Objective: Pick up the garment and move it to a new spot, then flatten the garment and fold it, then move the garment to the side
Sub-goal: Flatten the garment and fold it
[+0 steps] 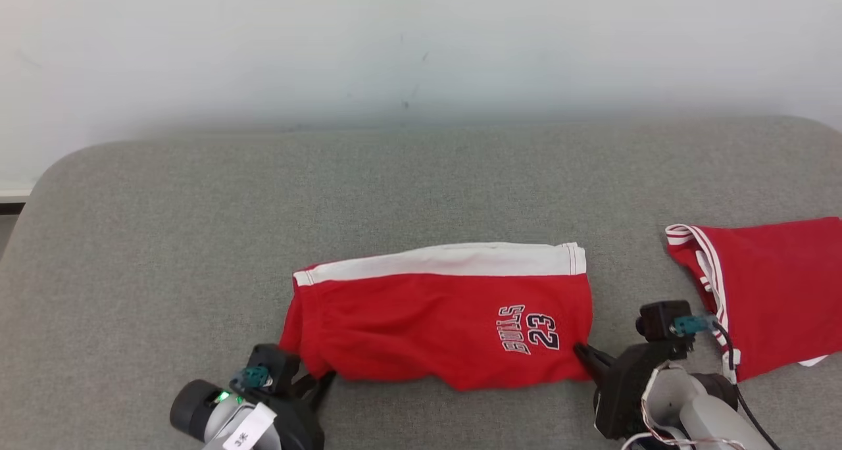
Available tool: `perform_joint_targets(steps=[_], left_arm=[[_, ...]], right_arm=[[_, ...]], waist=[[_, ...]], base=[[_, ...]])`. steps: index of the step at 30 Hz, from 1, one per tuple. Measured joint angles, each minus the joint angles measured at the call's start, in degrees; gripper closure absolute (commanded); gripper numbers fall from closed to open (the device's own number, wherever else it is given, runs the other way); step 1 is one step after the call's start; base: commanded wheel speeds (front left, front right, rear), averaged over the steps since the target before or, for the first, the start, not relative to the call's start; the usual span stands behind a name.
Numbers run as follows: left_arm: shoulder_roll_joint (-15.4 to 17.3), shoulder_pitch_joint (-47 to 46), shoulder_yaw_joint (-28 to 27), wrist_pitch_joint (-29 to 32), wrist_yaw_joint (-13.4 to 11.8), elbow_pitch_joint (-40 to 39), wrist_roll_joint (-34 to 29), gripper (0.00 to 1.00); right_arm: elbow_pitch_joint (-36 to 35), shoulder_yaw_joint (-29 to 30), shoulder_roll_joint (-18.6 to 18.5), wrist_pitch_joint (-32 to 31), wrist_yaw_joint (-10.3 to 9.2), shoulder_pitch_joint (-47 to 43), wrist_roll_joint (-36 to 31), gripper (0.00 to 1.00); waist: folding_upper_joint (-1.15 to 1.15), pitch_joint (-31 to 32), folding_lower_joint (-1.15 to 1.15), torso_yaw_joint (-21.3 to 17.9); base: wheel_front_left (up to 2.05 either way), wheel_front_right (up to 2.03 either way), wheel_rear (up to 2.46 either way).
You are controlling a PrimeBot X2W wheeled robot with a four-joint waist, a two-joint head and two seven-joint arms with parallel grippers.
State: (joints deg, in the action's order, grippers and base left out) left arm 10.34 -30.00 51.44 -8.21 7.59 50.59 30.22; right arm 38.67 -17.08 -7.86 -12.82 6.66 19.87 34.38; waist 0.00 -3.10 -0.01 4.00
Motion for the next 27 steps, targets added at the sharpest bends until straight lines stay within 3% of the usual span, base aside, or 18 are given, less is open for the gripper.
perform_joint_targets(steps=[6,13,17,18,19,20,21,27], left_arm=[[2.78,1.72,1.38,0.03,0.0,-1.26,0.08,0.95],[4.5,1.86,2.04,0.58,0.0,-3.0,0.29,0.96],[5.0,1.85,3.35,1.59,0.0,-4.13,0.45,0.85],[5.13,1.86,3.59,1.89,0.0,-4.37,0.52,0.76],[5.3,1.87,3.76,2.21,0.0,-4.65,0.62,0.68],[5.47,1.87,3.94,2.25,0.0,-4.93,0.66,0.55],[5.6,1.87,4.08,2.61,0.0,-5.17,0.73,0.0],[6.54,1.99,5.0,4.41,0.0,-6.3,1.19,0.0]], right_arm=[[-6.32,0.55,-1.42,0.98,0.1,-4.21,0.33,1.0],[-14.19,2.43,-3.43,1.68,-1.72,-6.56,0.33,1.0],[-16.88,2.3,-4.15,0.05,-2.74,-7.98,0.32,1.0],[-17.16,2.25,-4.19,-0.48,-3.12,-8.47,0.32,1.0],[-17.55,2.05,-4.21,-0.99,-3.25,-8.99,0.31,0.83],[-18.02,1.87,-4.22,-1.38,-3.71,-9.42,0.3,0.55],[-18.55,1.88,-4.24,-1.53,-3.97,-9.8,0.3,0.0],[-20.92,1.78,-4.97,-4.42,-5.76,-10.23,0.14,0.0]], waist=[[0.0,0.88,0.0,-0.57],[0.0,1.85,0.01,-1.06],[0.0,1.93,0.01,-1.11],[0.01,1.92,0.01,-1.1],[0.0,1.9,0.01,-1.09],[0.0,1.86,0.01,-1.07],[0.01,1.81,0.01,-1.06],[0.0,1.26,0.01,-0.78]], base=[[0.0,0.0,0.0],[0.0,0.0,0.0],[0.0,0.0,0.0],[0.0,0.0,0.0],[0.0,0.0,0.0],[0.0,0.0,0.0],[0.0,0.0,0.0],[0.0,0.0,0.0]])
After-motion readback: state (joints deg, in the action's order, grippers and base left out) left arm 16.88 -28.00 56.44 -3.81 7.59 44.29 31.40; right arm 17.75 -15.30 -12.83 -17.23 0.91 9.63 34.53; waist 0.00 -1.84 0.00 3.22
